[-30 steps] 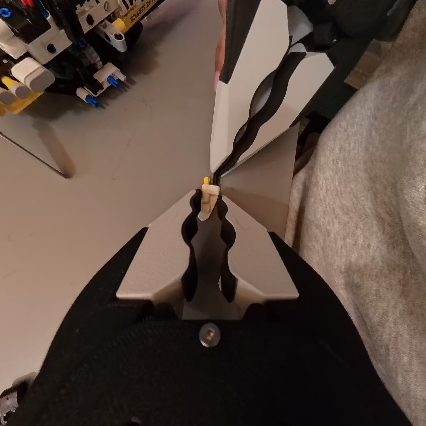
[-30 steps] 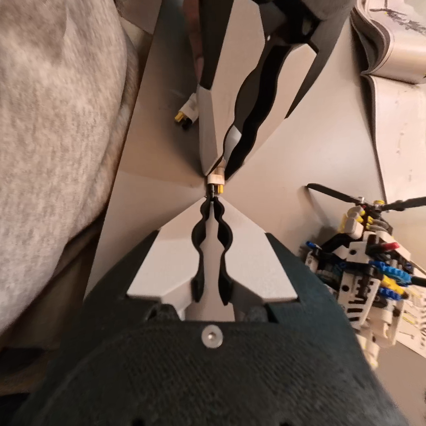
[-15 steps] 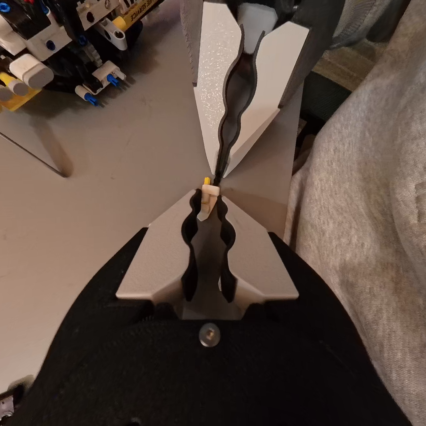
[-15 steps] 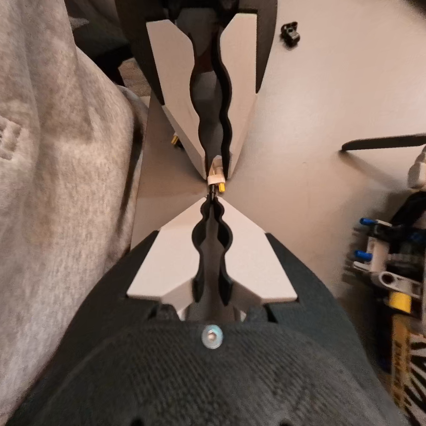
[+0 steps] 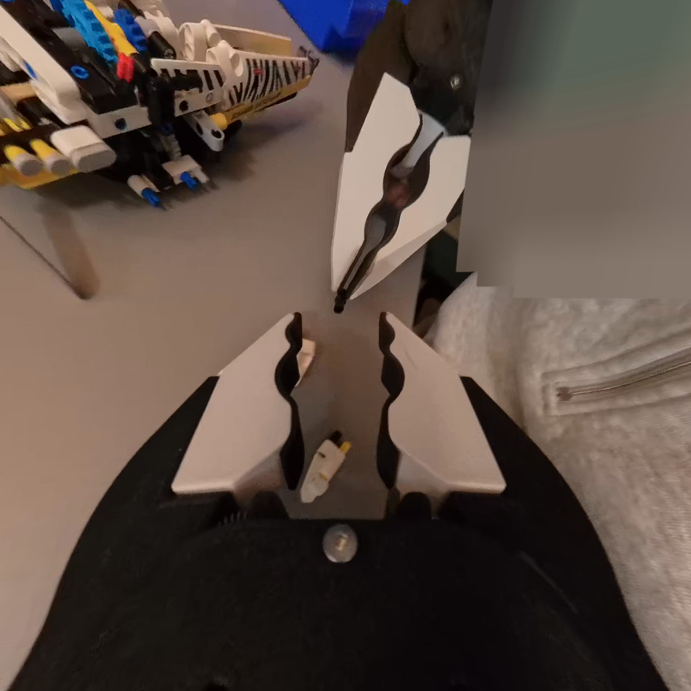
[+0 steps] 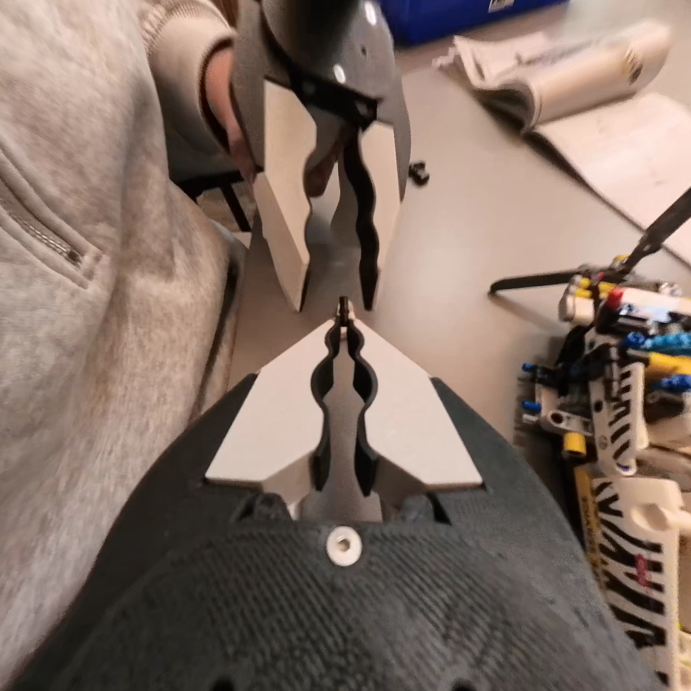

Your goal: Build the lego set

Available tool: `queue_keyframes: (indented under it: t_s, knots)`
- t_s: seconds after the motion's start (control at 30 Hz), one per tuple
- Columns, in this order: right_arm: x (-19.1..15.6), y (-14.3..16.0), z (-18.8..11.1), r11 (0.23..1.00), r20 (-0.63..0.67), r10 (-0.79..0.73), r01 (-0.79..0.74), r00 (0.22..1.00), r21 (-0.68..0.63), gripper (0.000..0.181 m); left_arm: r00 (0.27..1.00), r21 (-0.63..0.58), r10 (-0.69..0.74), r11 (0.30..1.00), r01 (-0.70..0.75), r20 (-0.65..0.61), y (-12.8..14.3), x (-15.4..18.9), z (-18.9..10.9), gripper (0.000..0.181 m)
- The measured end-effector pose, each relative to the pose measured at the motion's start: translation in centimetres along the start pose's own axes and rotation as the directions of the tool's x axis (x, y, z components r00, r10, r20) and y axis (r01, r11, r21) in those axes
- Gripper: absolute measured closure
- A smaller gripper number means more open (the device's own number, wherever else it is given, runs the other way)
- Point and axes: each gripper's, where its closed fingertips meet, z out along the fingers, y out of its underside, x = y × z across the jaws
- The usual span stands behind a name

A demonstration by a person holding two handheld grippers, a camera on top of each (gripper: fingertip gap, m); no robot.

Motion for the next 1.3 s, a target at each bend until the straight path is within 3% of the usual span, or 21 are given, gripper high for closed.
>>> queue_keyframes:
  t_s: [0.17, 0.4, 0.7, 1.3]
  knots:
    - [-0.3, -0.9, -0.6, 0.994, -0.052, -0.109, 0.11, 0.993, 0.017, 0.18, 0.982, 0.113, -0.109, 0.985, 0.127, -0.157, -1.6, 1.7, -0.7, 0.157]
    - [-1.1, -1.2, -0.8, 0.988, -0.048, -0.145, 0.147, 0.988, 0.042, 0.18, 0.974, 0.121, -0.147, 0.978, 0.169, -0.17, -1.5, 1.6, -0.7, 0.177]
    - [-0.9, -1.6, -0.8, 0.989, -0.044, -0.11, 0.114, 0.993, 0.096, 0.18, 0.946, 0.129, -0.214, 0.959, 0.251, -0.245, -1.7, 1.6, -0.9, 0.178]
    - [-0.7, -1.0, -0.1, 0.983, -0.042, -0.18, 0.181, 0.983, 0.025, 0.178, 0.959, 0.101, -0.196, 0.97, 0.22, -0.205, -1.1, 1.1, -0.6, 0.178]
